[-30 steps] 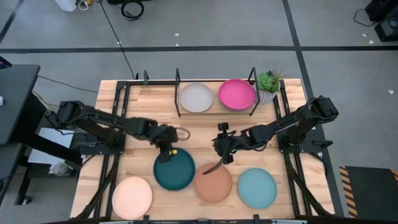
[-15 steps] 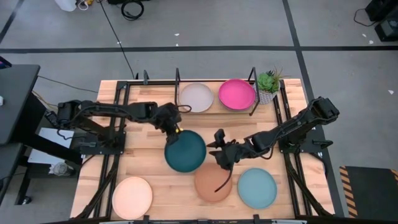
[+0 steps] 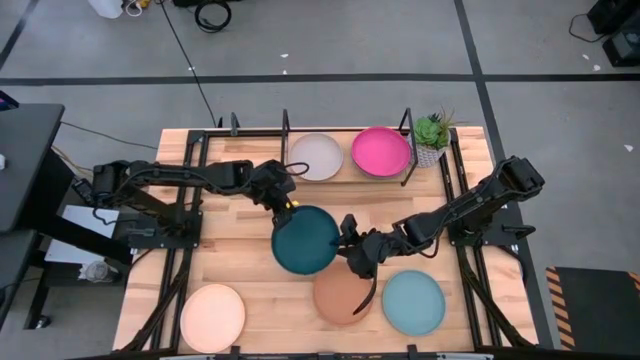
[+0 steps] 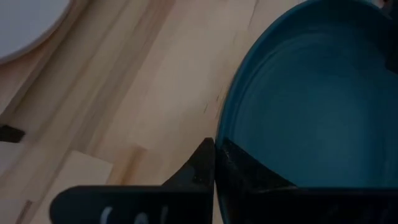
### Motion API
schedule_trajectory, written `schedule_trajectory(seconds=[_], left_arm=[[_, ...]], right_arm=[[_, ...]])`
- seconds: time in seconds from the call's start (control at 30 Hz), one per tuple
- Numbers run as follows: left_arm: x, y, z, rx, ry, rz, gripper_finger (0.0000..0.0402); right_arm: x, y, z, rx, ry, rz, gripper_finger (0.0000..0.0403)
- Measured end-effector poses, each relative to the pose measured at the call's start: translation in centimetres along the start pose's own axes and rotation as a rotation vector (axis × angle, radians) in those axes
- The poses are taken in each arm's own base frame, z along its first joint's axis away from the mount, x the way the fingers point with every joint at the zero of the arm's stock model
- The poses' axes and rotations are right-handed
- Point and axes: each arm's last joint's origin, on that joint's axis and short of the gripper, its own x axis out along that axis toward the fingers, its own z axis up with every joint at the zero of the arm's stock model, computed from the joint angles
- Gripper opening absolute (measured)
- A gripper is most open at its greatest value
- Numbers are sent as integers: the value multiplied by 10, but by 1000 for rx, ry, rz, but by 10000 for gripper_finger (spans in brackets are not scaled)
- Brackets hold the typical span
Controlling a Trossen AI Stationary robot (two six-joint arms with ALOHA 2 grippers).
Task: Place and stack plates onto a shelf
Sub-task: Stack the green plate on top of the pink plate on the shelf
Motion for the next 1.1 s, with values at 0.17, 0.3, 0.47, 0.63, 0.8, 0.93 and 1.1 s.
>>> schedule_trajectory(seconds=[0.17,0.3,0.47,0.63,0.8,0.93,1.1], left_arm=[[0,0,0,0,-3,-1,16],[0,-1,2,25,-17,-7,22],[0,-2,5,59,-52,-17,62],[0,-4,8,79,-88,-29,126],[-3,-4,13,104,-133,-40,184],[-10,-3,17,131,-174,-40,207],[-28,-3,23,170,-269,-25,209]], right_arm=[[0,0,0,-29,13,-11,114],[0,0,0,-41,13,-10,89],[0,1,0,-39,-6,10,70],[0,1,0,-40,-6,15,59],[0,2,-1,-41,3,21,53],[0,2,-2,-35,10,28,51],[0,4,-4,-16,30,43,51]])
